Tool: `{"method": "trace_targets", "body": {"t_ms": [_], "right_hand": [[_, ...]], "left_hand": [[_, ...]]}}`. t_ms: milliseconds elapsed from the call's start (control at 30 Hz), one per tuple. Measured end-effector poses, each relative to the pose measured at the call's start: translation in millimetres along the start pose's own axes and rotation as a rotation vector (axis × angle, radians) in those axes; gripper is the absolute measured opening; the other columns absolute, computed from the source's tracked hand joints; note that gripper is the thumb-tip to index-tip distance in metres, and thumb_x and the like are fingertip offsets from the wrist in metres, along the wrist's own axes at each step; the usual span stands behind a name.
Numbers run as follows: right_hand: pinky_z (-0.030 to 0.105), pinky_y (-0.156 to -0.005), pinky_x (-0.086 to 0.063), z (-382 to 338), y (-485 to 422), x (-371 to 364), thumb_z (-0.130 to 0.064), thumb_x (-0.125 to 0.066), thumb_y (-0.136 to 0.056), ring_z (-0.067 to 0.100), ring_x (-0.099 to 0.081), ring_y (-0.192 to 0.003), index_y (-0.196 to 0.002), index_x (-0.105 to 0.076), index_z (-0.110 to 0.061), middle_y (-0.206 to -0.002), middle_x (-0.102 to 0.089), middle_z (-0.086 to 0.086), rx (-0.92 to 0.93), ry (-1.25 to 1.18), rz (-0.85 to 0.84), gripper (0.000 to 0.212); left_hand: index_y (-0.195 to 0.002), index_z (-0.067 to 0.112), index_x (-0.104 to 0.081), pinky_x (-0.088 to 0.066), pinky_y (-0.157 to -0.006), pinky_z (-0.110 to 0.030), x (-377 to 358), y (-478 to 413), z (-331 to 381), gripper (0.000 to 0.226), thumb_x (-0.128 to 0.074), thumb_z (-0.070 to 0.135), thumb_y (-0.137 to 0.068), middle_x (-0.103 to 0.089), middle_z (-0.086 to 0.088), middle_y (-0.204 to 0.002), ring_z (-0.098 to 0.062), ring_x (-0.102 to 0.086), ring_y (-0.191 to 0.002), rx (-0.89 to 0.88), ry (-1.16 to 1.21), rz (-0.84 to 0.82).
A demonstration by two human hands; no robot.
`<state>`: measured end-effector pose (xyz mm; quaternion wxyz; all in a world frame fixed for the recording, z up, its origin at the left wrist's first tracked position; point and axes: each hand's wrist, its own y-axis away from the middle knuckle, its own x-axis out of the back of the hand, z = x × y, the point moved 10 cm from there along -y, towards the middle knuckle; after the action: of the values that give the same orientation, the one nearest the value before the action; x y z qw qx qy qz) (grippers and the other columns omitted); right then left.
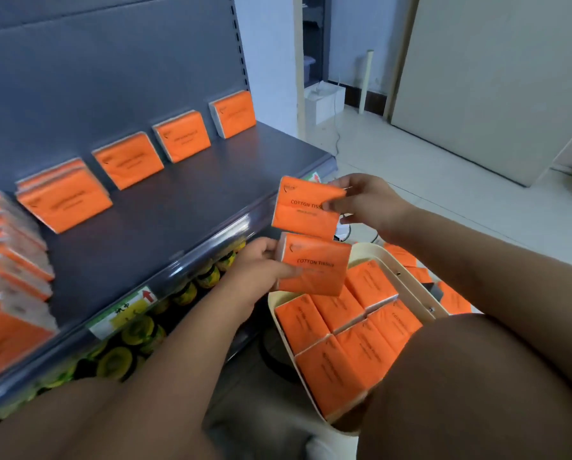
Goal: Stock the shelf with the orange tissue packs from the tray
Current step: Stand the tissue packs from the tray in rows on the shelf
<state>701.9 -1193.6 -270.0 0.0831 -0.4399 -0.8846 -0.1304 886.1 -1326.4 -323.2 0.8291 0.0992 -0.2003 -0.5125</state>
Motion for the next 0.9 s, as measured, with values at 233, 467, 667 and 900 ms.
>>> {"method": "trace_targets", "body": {"t_ms": [233,467,667,900], "right_hand": [[0.032,-0.078,-0.063,-90,20,-76,0.004,-0.075,-0.085,0.014,-0.074,-0.085,-0.117,-0.067,-0.01,-0.097,-0.076,0.006,0.194,-0.179,-0.138,0.035],[0.047,-0.09,-0.06,-165,42,-164,0.003,-0.078,-0.083,0.03,-0.075,-0.097,-0.113,-0.068,-0.01,-0.104,-0.075,0.016,0.301,-0.199,-0.252,0.034],[0.038,-0.081,-0.059,-202,60,-238,0.005,-0.079,-0.078,0.022,-0.07,-0.081,-0.104,-0.069,-0.01,-0.091,-0.073,0.011,0.373,-0.218,-0.269,0.032],[0.025,-0.071,-0.057,-235,55,-291,0.005,-0.078,-0.08,0.009,-0.067,-0.07,-0.115,-0.066,-0.008,-0.086,-0.07,0.001,0.385,-0.204,-0.302,0.04]], "left_hand": [[-0.106,0.013,-0.066,-0.062,-0.066,-0.032,96,68,51,0.023,-0.079,0.022,-0.089,-0.077,-0.004,-0.101,-0.016,-0.075,-0.087,-0.149,0.031,0.216],[-0.131,0.044,-0.055,-0.064,-0.07,-0.051,172,143,61,0.064,-0.07,-0.003,-0.091,-0.069,0.001,-0.118,-0.025,-0.072,-0.102,-0.254,0.182,0.365],[-0.116,0.033,-0.066,-0.064,-0.07,-0.053,239,186,48,0.041,-0.078,0.007,-0.087,-0.072,-0.002,-0.112,-0.028,-0.075,-0.096,-0.264,0.226,0.537],[-0.108,0.016,-0.065,-0.061,-0.077,-0.038,294,188,78,0.038,-0.084,0.0,-0.078,-0.076,-0.014,-0.104,-0.024,-0.074,-0.088,-0.299,0.028,0.594]]}}
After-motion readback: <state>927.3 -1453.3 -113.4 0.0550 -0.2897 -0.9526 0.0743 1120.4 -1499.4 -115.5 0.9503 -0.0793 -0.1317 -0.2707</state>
